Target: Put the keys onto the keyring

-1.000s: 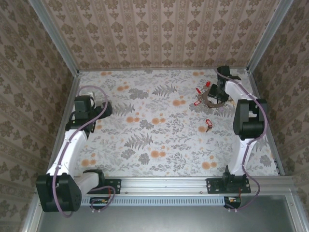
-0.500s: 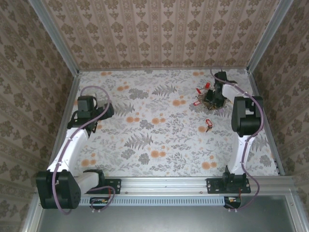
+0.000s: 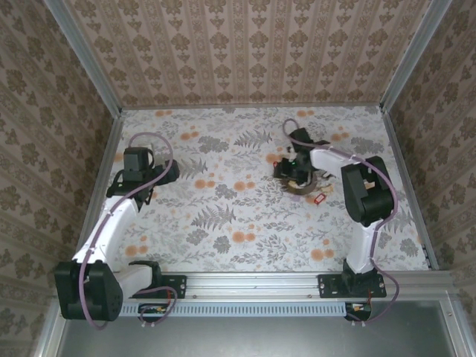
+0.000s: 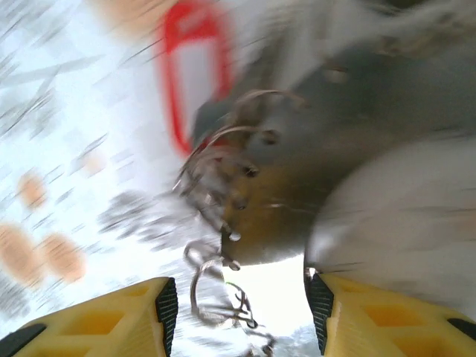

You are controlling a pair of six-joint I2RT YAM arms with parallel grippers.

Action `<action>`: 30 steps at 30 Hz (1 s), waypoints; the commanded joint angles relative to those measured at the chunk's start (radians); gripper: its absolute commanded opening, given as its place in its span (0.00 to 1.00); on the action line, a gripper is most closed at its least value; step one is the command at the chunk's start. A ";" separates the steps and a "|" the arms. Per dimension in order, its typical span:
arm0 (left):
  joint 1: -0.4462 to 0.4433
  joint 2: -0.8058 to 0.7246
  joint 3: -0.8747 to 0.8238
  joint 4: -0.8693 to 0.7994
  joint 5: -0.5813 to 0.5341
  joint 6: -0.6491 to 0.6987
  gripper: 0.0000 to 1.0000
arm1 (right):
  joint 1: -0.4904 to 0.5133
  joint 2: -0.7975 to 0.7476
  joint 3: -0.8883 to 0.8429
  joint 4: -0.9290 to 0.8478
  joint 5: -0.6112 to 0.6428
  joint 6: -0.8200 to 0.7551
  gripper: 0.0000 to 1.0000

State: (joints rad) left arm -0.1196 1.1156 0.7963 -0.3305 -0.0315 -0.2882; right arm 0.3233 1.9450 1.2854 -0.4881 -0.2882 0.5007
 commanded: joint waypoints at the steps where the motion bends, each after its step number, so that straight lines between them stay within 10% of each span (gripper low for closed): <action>1: -0.029 0.004 0.022 -0.020 -0.028 0.017 1.00 | 0.092 0.039 0.062 0.033 -0.079 -0.016 0.54; 14: -0.114 -0.023 0.018 -0.031 -0.100 0.076 1.00 | 0.363 -0.009 0.065 0.004 -0.159 -0.152 0.54; 23: -0.186 -0.050 0.000 0.011 -0.037 0.149 1.00 | 0.340 -0.337 -0.109 -0.091 0.181 -0.231 0.51; 30: -0.232 -0.046 0.001 0.011 -0.030 0.175 1.00 | 0.391 -0.274 -0.061 -0.189 0.104 -0.564 0.39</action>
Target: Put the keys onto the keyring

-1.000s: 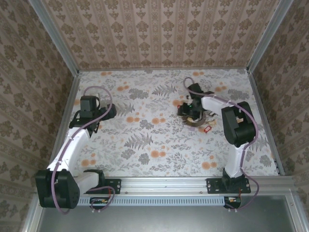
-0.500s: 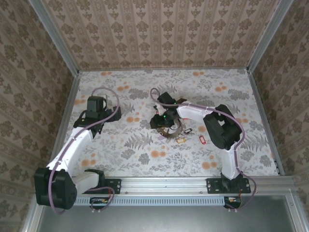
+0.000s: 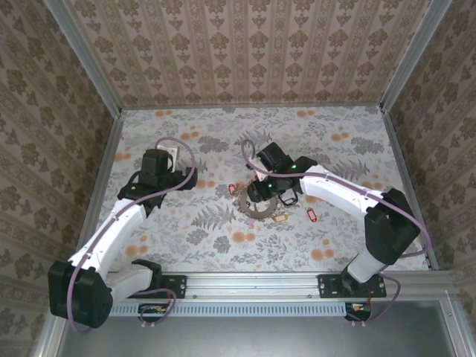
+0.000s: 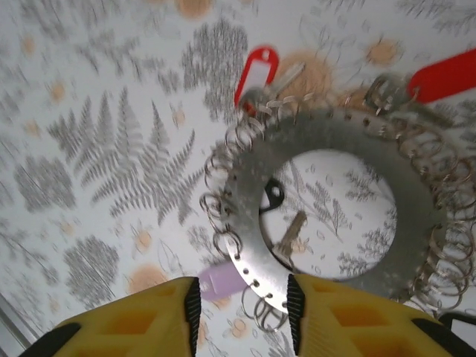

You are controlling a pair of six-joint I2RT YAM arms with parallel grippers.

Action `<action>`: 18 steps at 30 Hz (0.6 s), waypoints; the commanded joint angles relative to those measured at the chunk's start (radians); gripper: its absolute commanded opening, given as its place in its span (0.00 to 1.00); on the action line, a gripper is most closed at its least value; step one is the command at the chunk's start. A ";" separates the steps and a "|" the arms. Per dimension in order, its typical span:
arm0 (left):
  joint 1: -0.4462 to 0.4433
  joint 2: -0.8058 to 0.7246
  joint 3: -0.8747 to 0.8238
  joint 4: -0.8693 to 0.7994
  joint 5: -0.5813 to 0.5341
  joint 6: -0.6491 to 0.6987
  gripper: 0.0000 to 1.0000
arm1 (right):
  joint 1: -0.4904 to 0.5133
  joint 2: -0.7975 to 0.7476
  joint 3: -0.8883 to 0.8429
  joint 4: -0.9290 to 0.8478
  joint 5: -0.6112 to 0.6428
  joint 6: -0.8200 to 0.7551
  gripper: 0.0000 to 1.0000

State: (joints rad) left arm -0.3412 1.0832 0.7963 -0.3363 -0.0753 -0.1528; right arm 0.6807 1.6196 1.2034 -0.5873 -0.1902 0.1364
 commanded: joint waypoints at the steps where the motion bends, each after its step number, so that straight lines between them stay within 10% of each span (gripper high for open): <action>1: -0.010 -0.011 -0.002 0.025 0.036 0.043 1.00 | 0.043 0.065 0.030 -0.093 -0.008 -0.271 0.39; 11: -0.013 0.082 0.061 -0.036 0.339 0.086 1.00 | 0.051 0.080 -0.028 0.093 -0.088 -0.749 0.38; 18: -0.026 0.092 0.071 -0.049 0.393 0.114 1.00 | -0.078 -0.166 -0.163 0.170 0.300 0.090 0.46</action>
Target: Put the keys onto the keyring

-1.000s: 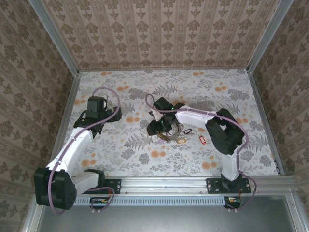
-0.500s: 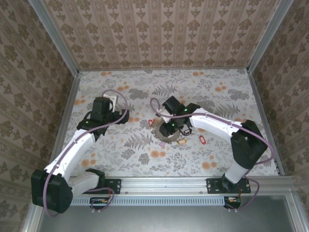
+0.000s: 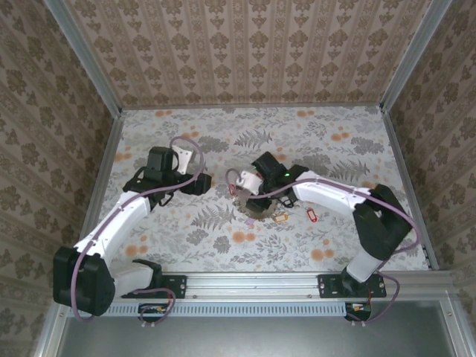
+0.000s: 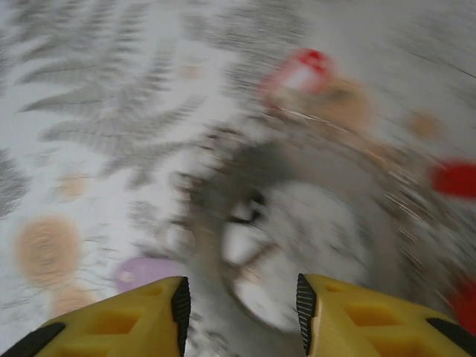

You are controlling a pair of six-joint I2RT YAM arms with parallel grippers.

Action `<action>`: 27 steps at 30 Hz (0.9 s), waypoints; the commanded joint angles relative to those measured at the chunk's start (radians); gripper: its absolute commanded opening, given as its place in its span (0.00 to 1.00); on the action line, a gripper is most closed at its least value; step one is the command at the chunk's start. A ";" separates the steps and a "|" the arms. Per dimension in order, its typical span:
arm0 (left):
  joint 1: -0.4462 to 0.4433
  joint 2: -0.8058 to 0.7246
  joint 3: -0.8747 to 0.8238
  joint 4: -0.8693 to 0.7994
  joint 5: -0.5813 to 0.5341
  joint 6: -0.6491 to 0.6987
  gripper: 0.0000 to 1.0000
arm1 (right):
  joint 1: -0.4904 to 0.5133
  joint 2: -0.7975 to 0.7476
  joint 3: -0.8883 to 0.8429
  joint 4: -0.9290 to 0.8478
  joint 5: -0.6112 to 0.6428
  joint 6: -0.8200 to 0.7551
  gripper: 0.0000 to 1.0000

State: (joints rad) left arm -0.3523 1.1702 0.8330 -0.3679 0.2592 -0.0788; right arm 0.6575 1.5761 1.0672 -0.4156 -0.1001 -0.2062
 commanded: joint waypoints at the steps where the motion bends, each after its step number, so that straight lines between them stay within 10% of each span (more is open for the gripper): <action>1: -0.026 0.006 0.038 -0.017 0.057 0.056 1.00 | -0.076 -0.148 -0.039 -0.050 0.209 0.500 0.46; 8: -0.161 0.020 0.041 -0.042 0.052 0.176 1.00 | -0.253 -0.318 -0.116 -0.326 0.161 0.764 0.42; 27: -0.227 -0.018 0.047 -0.083 0.161 0.209 1.00 | -0.206 -0.043 -0.066 -0.175 -0.195 0.483 0.35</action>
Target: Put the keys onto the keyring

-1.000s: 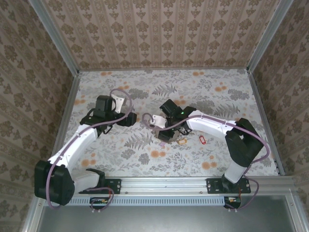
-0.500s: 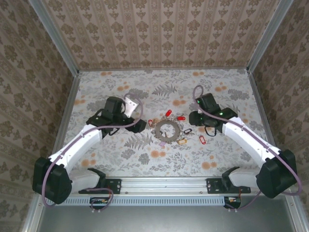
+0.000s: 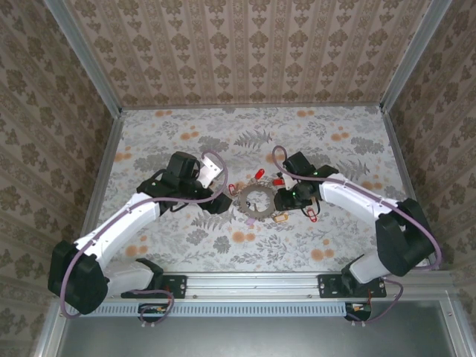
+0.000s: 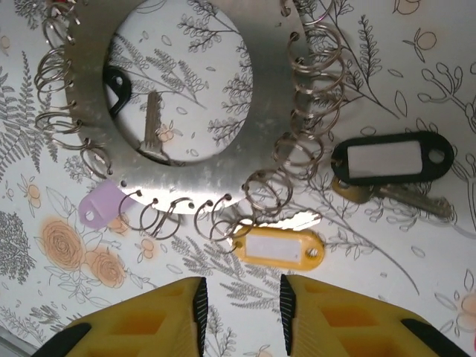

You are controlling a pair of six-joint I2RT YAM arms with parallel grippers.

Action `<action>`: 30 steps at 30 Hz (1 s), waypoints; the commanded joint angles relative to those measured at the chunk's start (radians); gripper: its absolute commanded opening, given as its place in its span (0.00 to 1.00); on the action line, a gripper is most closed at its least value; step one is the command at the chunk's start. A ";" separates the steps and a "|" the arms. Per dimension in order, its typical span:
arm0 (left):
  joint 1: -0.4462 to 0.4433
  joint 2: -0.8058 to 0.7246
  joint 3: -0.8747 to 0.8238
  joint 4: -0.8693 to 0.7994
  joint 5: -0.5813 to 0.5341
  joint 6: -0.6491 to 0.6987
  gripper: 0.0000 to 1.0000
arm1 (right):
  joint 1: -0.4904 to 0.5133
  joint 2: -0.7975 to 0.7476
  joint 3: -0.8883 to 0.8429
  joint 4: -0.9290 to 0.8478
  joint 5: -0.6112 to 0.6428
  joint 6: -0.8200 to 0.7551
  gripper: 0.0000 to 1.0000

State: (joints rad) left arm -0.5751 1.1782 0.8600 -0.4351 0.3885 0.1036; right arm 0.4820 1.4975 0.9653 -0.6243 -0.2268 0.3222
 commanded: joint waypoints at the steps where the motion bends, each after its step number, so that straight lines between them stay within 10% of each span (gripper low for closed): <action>1: -0.004 -0.026 0.017 -0.015 0.030 0.027 1.00 | -0.032 0.049 0.040 0.045 -0.089 -0.040 0.35; 19: -0.002 -0.011 0.028 -0.021 -0.012 0.023 1.00 | 0.015 0.125 -0.139 0.153 -0.136 0.015 0.50; 30: -0.002 -0.008 0.024 -0.016 -0.023 0.015 1.00 | 0.209 0.121 -0.141 0.258 -0.423 0.135 0.50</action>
State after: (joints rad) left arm -0.5755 1.1713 0.8600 -0.4355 0.3710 0.1131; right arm 0.6567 1.5986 0.8215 -0.4198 -0.5243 0.4015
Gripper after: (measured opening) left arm 0.997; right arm 0.496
